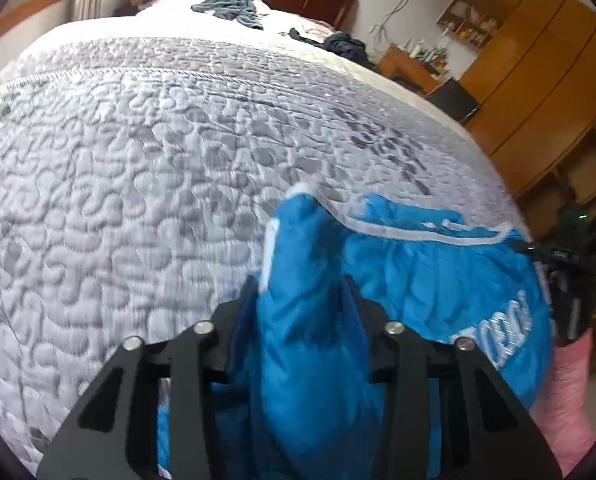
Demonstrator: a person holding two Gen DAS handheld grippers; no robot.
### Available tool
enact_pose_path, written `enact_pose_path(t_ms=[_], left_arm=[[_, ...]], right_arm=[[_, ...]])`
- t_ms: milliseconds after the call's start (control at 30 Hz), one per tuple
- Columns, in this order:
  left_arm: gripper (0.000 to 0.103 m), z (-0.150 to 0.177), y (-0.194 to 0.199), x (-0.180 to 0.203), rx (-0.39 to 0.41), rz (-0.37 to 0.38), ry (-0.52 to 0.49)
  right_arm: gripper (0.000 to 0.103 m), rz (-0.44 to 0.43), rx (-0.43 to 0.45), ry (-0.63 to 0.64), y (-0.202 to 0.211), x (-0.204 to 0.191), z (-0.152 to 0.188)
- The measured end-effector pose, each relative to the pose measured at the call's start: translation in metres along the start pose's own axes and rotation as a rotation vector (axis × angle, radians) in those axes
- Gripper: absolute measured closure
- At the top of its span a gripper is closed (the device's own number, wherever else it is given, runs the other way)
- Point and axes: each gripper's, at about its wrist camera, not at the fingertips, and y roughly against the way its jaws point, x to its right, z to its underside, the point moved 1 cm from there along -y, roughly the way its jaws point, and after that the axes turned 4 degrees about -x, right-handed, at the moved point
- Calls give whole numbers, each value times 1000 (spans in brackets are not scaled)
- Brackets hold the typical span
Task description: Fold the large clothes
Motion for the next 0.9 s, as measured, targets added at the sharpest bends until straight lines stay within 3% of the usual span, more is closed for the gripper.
enact_pose_path(t_ms=[100, 233, 400, 467, 600, 900], left_arm=[[69, -5, -9, 3, -1, -58, -34], [67, -3, -22, -2, -21, -56, -28], [65, 1, -16, -4, -9, -56, -1], [65, 5, -6, 3, 11, -96, -20], [61, 18, 17, 20, 53, -151, -53], [52, 55, 64, 51, 125, -215, -57]], right_arm=[[84, 22, -9, -15, -5, 5, -2], [83, 17, -44, -50, -26, 20, 1], [79, -9, -34, -63, -24, 24, 4], [67, 19, -21, -50, -14, 20, 7], [63, 51, 27, -27, 11, 13, 16], [35, 116, 85, 12, 63, -1, 63]])
